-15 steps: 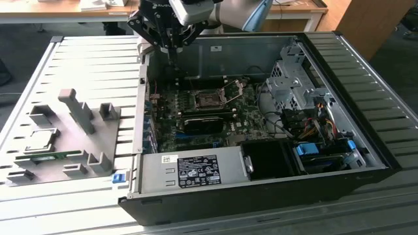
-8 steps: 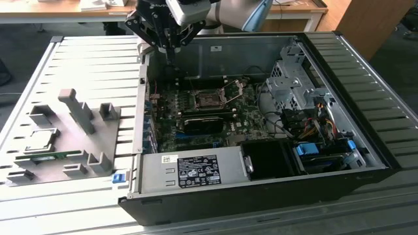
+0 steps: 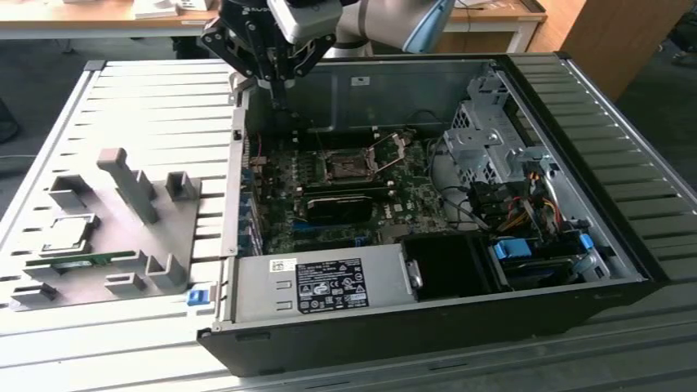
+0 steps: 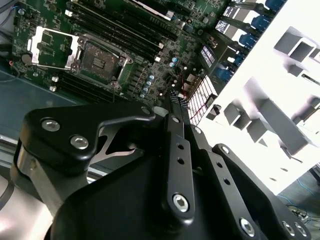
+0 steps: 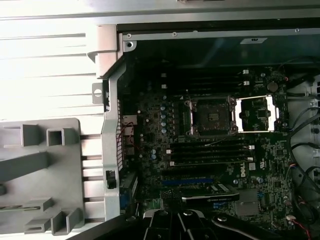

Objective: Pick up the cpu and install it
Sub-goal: 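Reach for the cpu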

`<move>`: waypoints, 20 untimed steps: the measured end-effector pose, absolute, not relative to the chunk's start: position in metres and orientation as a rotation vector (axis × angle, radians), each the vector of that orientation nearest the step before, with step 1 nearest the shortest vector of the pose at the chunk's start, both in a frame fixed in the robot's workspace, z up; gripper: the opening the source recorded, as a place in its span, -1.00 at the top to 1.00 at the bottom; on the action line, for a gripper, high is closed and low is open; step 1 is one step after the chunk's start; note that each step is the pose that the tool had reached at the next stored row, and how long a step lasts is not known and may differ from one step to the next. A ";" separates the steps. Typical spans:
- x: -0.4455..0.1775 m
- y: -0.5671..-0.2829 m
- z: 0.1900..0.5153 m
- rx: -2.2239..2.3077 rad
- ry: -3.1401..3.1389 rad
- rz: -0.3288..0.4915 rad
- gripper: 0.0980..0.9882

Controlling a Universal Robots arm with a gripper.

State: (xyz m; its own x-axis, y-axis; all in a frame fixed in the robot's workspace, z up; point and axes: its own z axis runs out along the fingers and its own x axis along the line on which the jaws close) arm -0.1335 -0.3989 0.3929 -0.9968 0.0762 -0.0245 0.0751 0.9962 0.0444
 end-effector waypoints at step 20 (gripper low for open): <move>-0.146 -0.399 0.392 0.118 3.112 0.068 0.98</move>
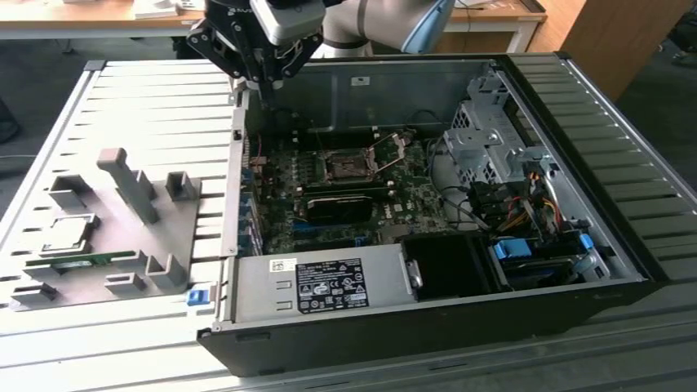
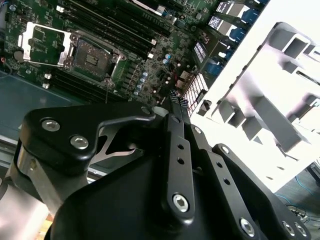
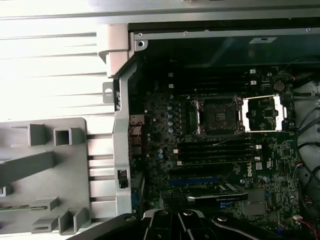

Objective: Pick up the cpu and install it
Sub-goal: 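Reach for the cpu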

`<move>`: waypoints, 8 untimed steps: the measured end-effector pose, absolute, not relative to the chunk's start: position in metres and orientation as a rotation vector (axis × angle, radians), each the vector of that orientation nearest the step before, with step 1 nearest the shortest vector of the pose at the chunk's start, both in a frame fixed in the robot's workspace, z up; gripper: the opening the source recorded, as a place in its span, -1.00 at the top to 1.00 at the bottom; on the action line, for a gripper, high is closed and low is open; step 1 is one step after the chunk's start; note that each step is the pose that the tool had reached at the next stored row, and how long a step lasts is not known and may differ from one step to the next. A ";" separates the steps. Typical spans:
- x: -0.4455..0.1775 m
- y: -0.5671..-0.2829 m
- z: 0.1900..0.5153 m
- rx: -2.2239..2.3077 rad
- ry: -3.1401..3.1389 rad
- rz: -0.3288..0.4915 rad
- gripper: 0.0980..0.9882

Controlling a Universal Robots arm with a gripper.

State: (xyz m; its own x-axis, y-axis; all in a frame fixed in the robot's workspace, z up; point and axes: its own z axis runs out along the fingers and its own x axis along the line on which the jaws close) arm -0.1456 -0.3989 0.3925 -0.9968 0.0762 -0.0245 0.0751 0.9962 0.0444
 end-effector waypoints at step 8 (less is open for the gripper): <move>-0.150 -0.399 0.392 0.118 3.112 0.068 0.98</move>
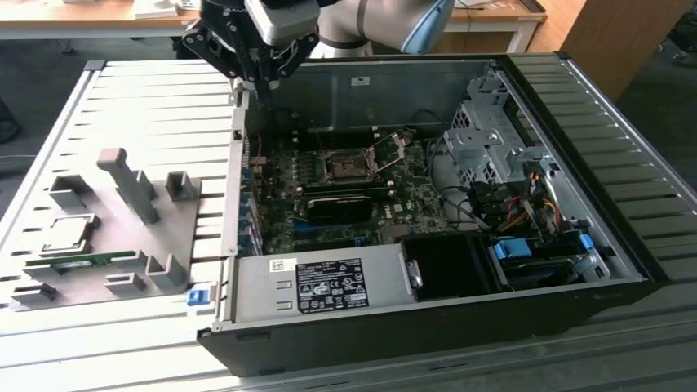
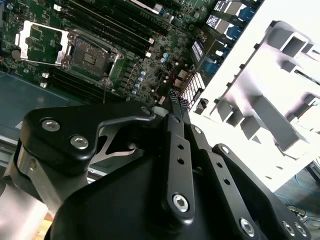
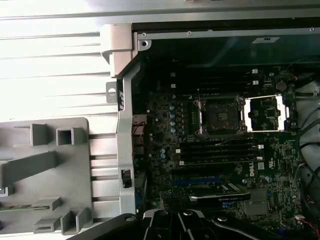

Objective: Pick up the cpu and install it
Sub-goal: 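Reach for the cpu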

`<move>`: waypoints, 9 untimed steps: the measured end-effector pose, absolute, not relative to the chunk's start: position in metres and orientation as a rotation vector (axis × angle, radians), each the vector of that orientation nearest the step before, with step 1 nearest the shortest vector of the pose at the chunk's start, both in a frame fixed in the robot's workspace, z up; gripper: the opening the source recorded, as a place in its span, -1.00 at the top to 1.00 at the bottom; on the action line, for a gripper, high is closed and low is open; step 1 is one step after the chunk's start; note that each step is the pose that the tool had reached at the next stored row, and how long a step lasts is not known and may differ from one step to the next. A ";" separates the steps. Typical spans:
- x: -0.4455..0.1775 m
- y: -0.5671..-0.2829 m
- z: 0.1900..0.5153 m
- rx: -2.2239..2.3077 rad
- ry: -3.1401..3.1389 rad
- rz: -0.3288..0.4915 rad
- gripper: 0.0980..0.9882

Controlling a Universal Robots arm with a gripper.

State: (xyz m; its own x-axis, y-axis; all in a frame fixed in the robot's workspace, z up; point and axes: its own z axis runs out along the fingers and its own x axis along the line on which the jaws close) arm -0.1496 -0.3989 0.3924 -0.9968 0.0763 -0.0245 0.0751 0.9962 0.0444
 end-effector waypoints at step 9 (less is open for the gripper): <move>-0.154 -0.399 0.392 0.118 3.112 0.068 0.98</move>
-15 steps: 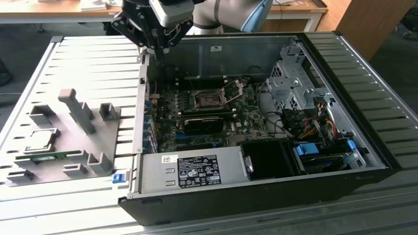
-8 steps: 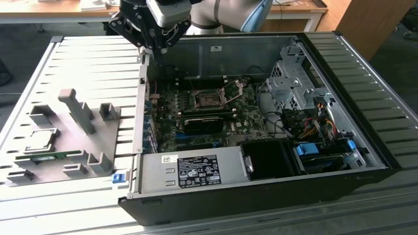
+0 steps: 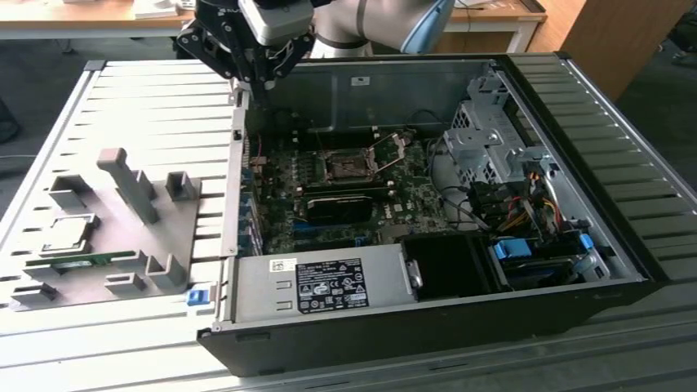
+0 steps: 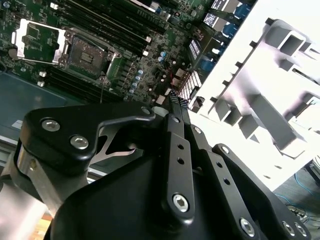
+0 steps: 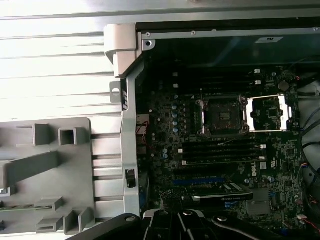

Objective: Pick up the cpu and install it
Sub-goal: 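Reach for the cpu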

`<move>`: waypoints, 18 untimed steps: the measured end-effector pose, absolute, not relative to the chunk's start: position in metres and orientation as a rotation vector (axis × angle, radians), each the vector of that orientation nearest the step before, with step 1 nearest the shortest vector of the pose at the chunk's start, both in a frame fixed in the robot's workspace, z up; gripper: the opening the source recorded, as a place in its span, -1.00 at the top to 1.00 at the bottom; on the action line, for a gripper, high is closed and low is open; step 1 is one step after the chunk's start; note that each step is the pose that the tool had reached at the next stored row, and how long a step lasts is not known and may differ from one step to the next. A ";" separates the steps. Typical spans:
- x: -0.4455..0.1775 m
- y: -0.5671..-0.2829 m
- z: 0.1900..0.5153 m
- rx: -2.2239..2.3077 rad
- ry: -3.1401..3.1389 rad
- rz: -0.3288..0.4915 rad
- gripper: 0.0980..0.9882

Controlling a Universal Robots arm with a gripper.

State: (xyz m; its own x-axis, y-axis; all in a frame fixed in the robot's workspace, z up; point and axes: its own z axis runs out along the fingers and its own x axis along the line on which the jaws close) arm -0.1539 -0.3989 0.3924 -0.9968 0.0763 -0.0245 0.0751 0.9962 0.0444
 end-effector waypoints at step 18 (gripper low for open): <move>-0.161 -0.399 0.392 0.118 3.113 0.068 0.98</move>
